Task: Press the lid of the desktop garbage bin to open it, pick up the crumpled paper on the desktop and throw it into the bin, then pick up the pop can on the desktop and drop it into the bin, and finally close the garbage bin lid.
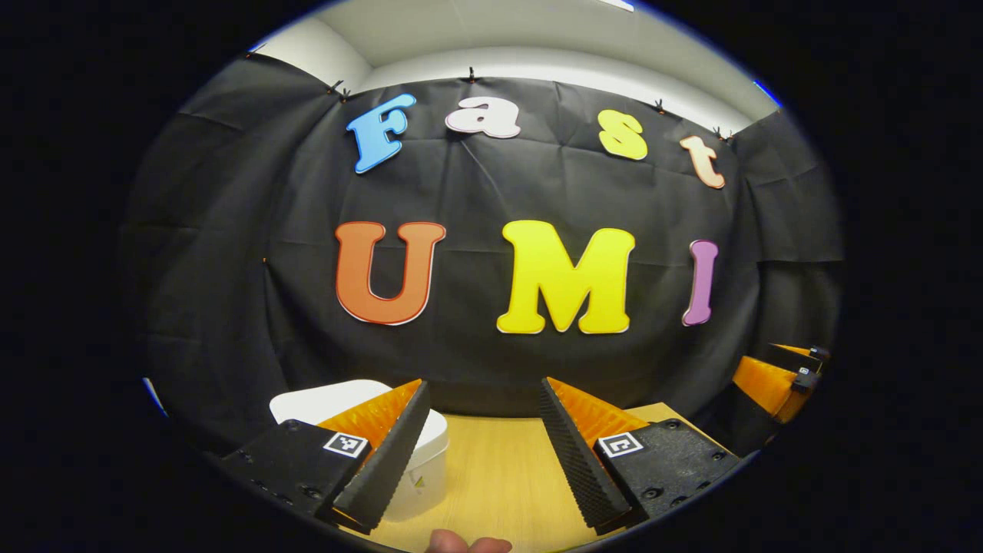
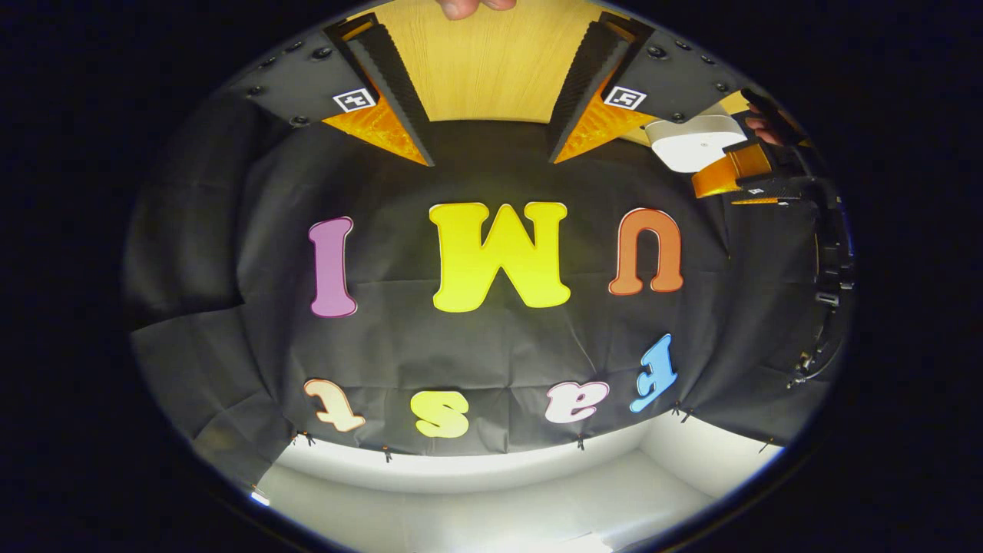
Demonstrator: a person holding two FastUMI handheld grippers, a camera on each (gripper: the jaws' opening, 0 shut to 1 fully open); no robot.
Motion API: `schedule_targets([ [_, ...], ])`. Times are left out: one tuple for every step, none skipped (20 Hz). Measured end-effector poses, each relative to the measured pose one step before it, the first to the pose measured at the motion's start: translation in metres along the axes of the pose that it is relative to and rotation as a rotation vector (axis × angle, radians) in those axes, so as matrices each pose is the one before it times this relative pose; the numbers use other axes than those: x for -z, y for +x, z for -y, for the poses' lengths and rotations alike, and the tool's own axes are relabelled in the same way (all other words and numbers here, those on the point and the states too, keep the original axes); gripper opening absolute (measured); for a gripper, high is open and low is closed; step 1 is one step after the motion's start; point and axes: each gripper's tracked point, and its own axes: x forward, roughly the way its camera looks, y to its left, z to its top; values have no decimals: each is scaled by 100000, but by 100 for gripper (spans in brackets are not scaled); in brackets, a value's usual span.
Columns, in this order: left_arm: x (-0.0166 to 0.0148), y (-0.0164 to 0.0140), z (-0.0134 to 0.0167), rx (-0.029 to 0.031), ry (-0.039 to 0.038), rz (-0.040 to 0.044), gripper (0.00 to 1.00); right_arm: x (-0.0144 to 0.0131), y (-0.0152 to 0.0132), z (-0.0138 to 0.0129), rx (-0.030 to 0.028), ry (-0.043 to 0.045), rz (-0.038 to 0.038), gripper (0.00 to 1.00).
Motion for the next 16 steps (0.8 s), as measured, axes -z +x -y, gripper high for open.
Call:
schedule_targets([
  [23, -642, 532, 2252, 1206, 792, 93, 85, -372, -193, 1297, -108, 65, 92],
  [236, -606, 276, 1930, 1348, 474, 93, 84, -502, -140, 1242, 63, -160, 91],
  [138, -449, 233, 1440, 995, 425, 93, 95, -346, -277, 794, -127, 184, 91],
  [250, -554, 59, 128, 1174, 260, 93, 192, -220, -221, 828, -564, -59, 92],
  [70, -352, 108, 395, 407, 437, 93, 343, -313, -283, 438, -720, -546, 91],
  [-214, -471, 302, 201, -284, 947, 93, 286, -477, -152, 437, -367, -547, 91],
  [-60, -175, 187, 442, -375, 45, 93, 190, -242, -285, 249, -8, -575, 92],
  [402, -391, 464, 954, -446, -380, 93, 143, -341, -96, 725, 108, -450, 91],
  [47, -116, -10, -184, -186, -371, 93, -55, -263, 101, 1282, -176, 300, 91],
  [-140, -40, -19, -139, -260, 91, 93, -138, -297, 165, 952, -270, 473, 92],
  [-97, -85, -180, -394, -208, 126, 94, -106, -122, 206, 1337, -492, 320, 92],
  [152, -42, -234, -608, -37, -66, 93, -31, -51, -82, 480, -200, 118, 92],
  [-29, -46, -131, -628, -52, 102, 93, -30, -132, 82, 802, -281, -100, 92],
  [-156, -33, -125, -495, 17, 153, 93, 77, -25, 180, 438, 11, 11, 92],
  [-130, -109, -32, -403, -231, 353, 93, 23, -10, -109, 134, 214, 77, 92],
  [82, -95, 36, -121, -29, 57, 93, 5, -80, 82, 86, -66, -36, 92],
])
